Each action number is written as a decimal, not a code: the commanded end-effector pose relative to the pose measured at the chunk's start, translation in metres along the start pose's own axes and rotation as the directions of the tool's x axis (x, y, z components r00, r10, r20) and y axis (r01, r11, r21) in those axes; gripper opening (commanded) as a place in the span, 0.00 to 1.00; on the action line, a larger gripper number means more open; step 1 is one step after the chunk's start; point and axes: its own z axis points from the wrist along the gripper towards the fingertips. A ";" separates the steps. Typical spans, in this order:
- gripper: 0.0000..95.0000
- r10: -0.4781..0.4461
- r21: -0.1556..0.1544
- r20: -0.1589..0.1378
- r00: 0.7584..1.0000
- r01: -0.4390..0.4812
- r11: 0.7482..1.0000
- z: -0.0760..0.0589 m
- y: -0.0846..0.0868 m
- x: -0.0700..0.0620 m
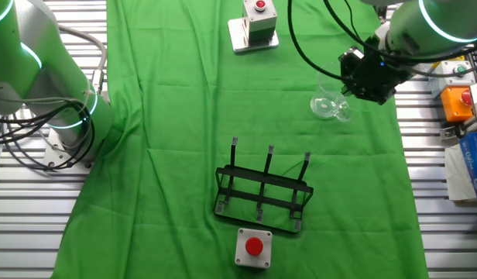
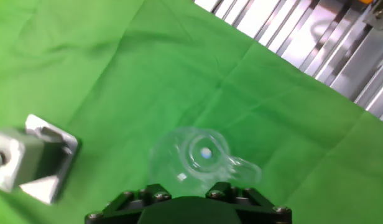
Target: Take the cup off the cup rack
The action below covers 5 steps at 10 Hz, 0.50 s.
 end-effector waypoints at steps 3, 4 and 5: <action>0.00 0.122 0.014 0.003 0.993 -0.122 0.992 0.001 0.003 -0.001; 0.00 0.171 0.030 -0.007 0.985 -0.171 0.985 0.001 0.003 -0.001; 0.00 0.210 0.035 -0.008 0.978 -0.209 0.977 0.001 0.003 -0.001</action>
